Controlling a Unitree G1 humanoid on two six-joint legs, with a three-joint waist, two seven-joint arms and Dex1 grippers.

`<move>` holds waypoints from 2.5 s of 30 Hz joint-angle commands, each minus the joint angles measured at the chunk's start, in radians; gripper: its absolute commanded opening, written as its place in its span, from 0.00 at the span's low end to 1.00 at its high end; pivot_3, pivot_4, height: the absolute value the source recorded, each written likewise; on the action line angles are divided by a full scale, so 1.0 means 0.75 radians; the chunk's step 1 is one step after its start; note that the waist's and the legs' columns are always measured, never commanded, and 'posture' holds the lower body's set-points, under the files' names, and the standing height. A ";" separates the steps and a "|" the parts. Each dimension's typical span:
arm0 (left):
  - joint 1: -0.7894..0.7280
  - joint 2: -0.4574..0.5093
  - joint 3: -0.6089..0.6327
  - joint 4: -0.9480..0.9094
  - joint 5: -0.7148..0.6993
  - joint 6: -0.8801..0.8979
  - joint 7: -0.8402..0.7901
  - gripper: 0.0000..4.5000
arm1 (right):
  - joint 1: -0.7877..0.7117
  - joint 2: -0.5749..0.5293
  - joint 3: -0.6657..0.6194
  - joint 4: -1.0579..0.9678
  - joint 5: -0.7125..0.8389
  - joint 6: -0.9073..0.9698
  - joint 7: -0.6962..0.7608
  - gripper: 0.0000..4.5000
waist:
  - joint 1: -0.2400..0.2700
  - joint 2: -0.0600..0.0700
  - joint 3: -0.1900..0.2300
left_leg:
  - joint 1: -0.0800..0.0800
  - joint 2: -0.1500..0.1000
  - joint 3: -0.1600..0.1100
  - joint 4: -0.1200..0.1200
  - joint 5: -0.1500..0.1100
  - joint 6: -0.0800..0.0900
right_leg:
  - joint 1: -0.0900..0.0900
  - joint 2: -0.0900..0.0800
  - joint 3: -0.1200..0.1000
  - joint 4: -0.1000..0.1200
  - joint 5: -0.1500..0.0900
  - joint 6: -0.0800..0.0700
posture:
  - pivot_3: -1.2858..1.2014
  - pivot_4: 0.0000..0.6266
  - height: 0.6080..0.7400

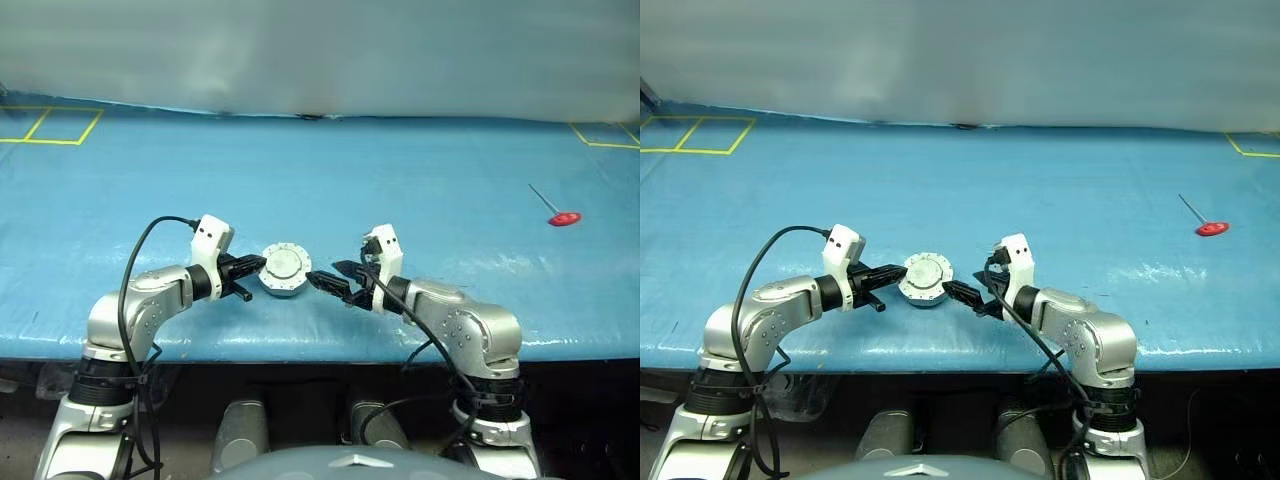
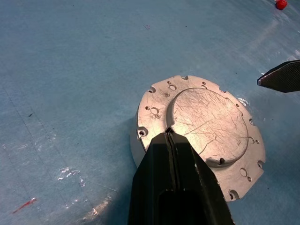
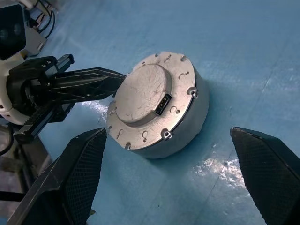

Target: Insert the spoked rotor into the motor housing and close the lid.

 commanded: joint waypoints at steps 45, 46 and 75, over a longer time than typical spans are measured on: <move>0.045 -0.023 -0.065 0.010 0.019 -0.003 -0.022 0.00 | -0.109 0.408 -0.247 0.407 0.992 -0.065 -0.854 0.65 | -0.006 0.003 0.001 | -0.007 -0.001 -0.008 -0.001 0.000 0.001 | -0.003 -0.001 0.000 -0.002 -0.002 0.004 | 0.52 0.24 1.00; 0.045 -0.025 -0.066 0.010 0.021 -0.002 -0.023 0.00 | -0.107 0.394 -0.237 0.404 1.003 -0.066 -0.860 0.58 | -0.006 0.003 0.001 | -0.007 -0.001 -0.008 -0.001 0.000 0.001 | -0.003 0.000 0.000 -0.002 -0.002 0.004 | 0.52 0.24 1.00; 0.060 -0.036 -0.054 0.003 0.038 0.000 -0.037 0.00 | 0.013 0.260 -0.088 0.382 1.054 0.080 -0.834 0.26 | -0.038 0.004 0.001 | -0.005 0.001 -0.009 -0.002 0.000 0.001 | -0.002 0.001 0.000 -0.002 -0.004 0.007 | 0.52 0.24 1.00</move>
